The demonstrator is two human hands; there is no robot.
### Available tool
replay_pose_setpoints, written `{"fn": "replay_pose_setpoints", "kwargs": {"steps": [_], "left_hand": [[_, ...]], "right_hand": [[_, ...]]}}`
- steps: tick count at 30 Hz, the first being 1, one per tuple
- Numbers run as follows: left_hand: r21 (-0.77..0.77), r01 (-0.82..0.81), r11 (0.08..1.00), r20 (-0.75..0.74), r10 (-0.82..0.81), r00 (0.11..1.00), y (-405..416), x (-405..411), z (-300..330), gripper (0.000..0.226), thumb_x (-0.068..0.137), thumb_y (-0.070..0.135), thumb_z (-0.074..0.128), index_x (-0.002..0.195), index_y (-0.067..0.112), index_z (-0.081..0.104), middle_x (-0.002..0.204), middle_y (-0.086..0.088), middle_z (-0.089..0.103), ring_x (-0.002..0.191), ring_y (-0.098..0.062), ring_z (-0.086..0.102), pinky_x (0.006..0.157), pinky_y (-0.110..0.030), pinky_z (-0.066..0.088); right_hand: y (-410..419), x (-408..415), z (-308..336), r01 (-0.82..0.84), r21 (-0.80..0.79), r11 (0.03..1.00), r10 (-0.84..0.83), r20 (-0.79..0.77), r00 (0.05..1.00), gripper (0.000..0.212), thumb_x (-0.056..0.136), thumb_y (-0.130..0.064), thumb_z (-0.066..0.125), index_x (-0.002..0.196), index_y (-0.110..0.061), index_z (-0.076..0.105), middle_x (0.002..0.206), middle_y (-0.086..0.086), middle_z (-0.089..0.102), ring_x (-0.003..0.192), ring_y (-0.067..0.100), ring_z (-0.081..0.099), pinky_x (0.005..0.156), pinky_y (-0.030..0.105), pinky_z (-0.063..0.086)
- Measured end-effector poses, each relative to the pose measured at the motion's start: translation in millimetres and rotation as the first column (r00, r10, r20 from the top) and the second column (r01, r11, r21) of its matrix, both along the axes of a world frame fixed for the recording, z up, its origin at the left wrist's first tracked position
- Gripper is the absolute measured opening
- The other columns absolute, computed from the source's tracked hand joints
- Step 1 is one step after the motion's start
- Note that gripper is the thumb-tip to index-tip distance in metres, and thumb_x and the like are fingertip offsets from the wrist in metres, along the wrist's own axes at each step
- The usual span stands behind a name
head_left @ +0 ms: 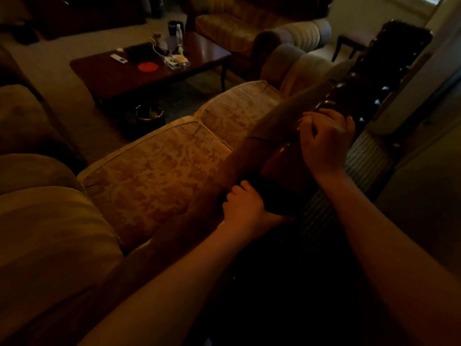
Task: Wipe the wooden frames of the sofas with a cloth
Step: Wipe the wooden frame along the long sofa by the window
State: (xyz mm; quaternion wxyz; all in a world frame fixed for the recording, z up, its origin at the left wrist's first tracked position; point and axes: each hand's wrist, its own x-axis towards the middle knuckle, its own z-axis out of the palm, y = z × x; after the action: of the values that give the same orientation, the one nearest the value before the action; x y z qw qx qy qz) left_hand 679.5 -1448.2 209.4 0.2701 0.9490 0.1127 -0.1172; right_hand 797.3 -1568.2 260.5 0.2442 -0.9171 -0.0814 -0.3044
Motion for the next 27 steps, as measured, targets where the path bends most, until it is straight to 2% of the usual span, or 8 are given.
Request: {"fn": "replay_pose_setpoints", "kwargs": {"steps": [5, 9, 11, 15, 17, 21, 25, 27], "left_hand": [[-0.293, 0.050, 0.955, 0.076, -0.028, 0.997, 14.5, 25.1, -9.7, 0.121, 0.034, 0.078, 0.073, 0.131, 0.016, 0.035, 0.127, -0.001, 0.045, 0.118, -0.020, 0.049, 0.095, -0.039, 0.047], [-0.607, 0.061, 0.792, 0.189, 0.069, 0.980, -1.9, 72.8, 16.2, 0.055, 0.060, 0.054, 0.082, 0.102, 0.041, 0.049, 0.104, 0.022, 0.053, 0.110, -0.004, 0.054, 0.089, -0.024, 0.046], [-0.591, 0.130, 0.796, 0.228, 0.010, 0.974, -18.2, 117.2, 39.7, 0.069, 0.059, 0.069, 0.069, 0.118, 0.038, 0.054, 0.116, 0.013, 0.060, 0.113, -0.010, 0.056, 0.093, -0.029, 0.047], [-0.479, 0.214, 0.851, 0.253, -0.099, 0.962, -61.4, 220.4, 63.1, 0.098, 0.050, 0.076, 0.046, 0.132, 0.022, 0.052, 0.132, -0.007, 0.056, 0.120, -0.025, 0.054, 0.098, -0.041, 0.046], [-0.420, 0.274, 0.865, 0.218, -0.197, 0.956, -82.0, 264.7, 75.6, 0.108, 0.046, 0.072, 0.054, 0.136, 0.012, 0.045, 0.135, -0.011, 0.052, 0.124, -0.027, 0.051, 0.102, -0.039, 0.043], [-0.400, 0.370, 0.839, 0.066, -0.376, 0.924, -94.9, 326.4, 87.2, 0.084, 0.081, 0.031, 0.067, 0.145, 0.001, 0.022, 0.141, -0.018, 0.041, 0.125, -0.029, 0.046, 0.102, -0.035, 0.043], [-0.452, 0.381, 0.807, 0.097, -0.380, 0.920, -88.1, 335.7, 75.3, 0.119, 0.048, 0.051, 0.076, 0.146, 0.006, 0.025, 0.142, -0.014, 0.042, 0.126, -0.025, 0.046, 0.106, -0.038, 0.041], [-0.477, 0.406, 0.780, 0.145, -0.385, 0.911, -86.0, 324.8, 71.6, 0.110, 0.059, 0.045, 0.080, 0.146, 0.005, 0.026, 0.145, -0.014, 0.039, 0.133, -0.024, 0.040, 0.109, -0.035, 0.036]], "right_hand": [[-5.0, 46.6, 21.0, 0.106, -0.014, 0.994, -0.107, -0.045, 0.993, 0.039, 0.094, -0.039, 0.039, 0.102, -0.012, 0.067, 0.107, 0.007, 0.065, 0.113, 0.026, 0.054, 0.098, 0.044, 0.035], [-13.9, 55.3, 20.7, 0.050, 0.123, 0.991, -0.050, -0.002, 0.999, 0.041, 0.094, -0.035, 0.038, 0.095, -0.008, 0.068, 0.100, 0.010, 0.067, 0.102, 0.028, 0.059, 0.086, 0.038, 0.043], [-27.3, 68.4, 28.8, 0.072, 0.114, 0.991, -0.069, -0.030, 0.997, 0.045, 0.094, -0.037, 0.036, 0.089, -0.004, 0.067, 0.096, 0.014, 0.066, 0.100, 0.032, 0.058, 0.084, 0.038, 0.042], [-57.0, 109.3, 42.4, 0.275, 0.022, 0.961, -0.267, -0.178, 0.947, 0.044, 0.100, -0.037, 0.033, 0.111, -0.007, 0.063, 0.123, 0.015, 0.057, 0.123, 0.029, 0.045, 0.106, 0.047, 0.029], [-68.7, 127.9, 37.1, 0.308, 0.115, 0.945, -0.276, -0.232, 0.933, 0.041, 0.101, -0.034, 0.030, 0.117, -0.010, 0.059, 0.130, 0.012, 0.052, 0.127, 0.027, 0.041, 0.105, 0.048, 0.031], [-80.9, 153.1, 26.8, 0.322, 0.168, 0.932, -0.262, -0.302, 0.917, 0.046, 0.102, -0.034, 0.025, 0.132, -0.008, 0.048, 0.143, 0.012, 0.039, 0.135, 0.027, 0.029, 0.110, 0.044, 0.026], [-81.9, 154.3, 25.7, 0.334, 0.092, 0.938, -0.289, -0.328, 0.899, 0.047, 0.102, -0.036, 0.023, 0.135, -0.010, 0.044, 0.148, 0.010, 0.034, 0.139, 0.025, 0.022, 0.112, 0.046, 0.023], [-79.1, 149.8, 26.8, 0.333, 0.092, 0.938, -0.287, -0.327, 0.900, 0.046, 0.101, -0.036, 0.024, 0.133, -0.010, 0.045, 0.146, 0.009, 0.036, 0.139, 0.025, 0.023, 0.111, 0.049, 0.022]]}}
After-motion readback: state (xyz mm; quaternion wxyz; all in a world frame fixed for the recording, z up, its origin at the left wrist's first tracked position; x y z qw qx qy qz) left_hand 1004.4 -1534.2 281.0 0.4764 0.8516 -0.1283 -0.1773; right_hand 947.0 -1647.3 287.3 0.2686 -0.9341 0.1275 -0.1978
